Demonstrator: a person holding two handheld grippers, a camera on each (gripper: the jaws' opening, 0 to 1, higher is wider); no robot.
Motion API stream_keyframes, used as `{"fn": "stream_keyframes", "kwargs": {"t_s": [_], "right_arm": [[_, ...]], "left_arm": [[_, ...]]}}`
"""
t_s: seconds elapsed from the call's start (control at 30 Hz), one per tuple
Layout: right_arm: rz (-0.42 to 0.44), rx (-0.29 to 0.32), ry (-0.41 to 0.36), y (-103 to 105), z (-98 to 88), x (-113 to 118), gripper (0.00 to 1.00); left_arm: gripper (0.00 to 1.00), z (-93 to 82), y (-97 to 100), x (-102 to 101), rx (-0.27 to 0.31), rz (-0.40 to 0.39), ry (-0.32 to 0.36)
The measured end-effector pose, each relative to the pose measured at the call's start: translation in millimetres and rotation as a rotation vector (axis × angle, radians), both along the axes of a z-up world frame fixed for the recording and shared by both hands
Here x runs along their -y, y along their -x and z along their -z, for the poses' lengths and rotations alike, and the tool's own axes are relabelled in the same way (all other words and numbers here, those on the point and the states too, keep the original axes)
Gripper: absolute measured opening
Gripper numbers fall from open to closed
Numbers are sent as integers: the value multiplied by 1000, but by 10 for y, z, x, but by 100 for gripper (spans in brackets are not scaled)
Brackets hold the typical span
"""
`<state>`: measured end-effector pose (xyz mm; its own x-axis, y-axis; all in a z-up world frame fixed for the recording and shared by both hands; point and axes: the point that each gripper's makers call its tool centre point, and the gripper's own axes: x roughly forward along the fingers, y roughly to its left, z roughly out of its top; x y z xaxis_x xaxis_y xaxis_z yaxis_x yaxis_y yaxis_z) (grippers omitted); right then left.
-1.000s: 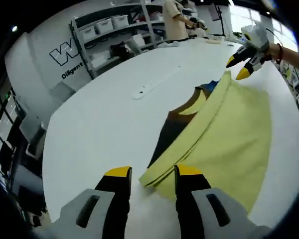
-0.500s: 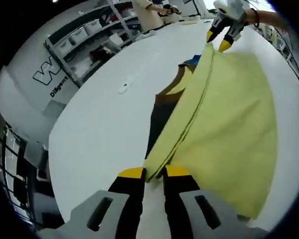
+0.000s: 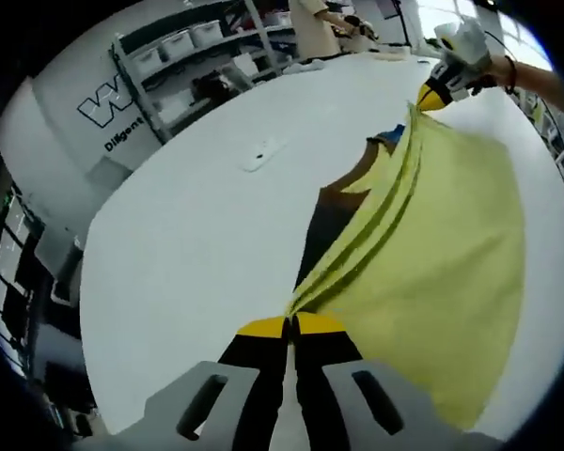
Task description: Fold the garment on the visible template until the final outline fits inside the template.
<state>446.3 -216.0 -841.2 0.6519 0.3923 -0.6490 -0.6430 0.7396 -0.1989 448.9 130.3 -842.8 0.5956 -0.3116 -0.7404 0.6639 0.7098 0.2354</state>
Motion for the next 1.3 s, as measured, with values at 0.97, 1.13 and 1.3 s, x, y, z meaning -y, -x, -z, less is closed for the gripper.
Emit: {"fn": "stream_keyframes", "kwargs": {"t_s": [0.97, 1.13, 1.3], "right_arm": [[396, -206, -351, 196, -34, -98, 21], [411, -205, -369, 287, -127, -133, 30], [423, -207, -390, 444, -237, -182, 39]], "left_arm": [[34, -13, -37, -30, -92, -274, 69], [46, -182, 35, 77, -81, -275, 145], [53, -302, 97, 115, -73, -271, 165]]}}
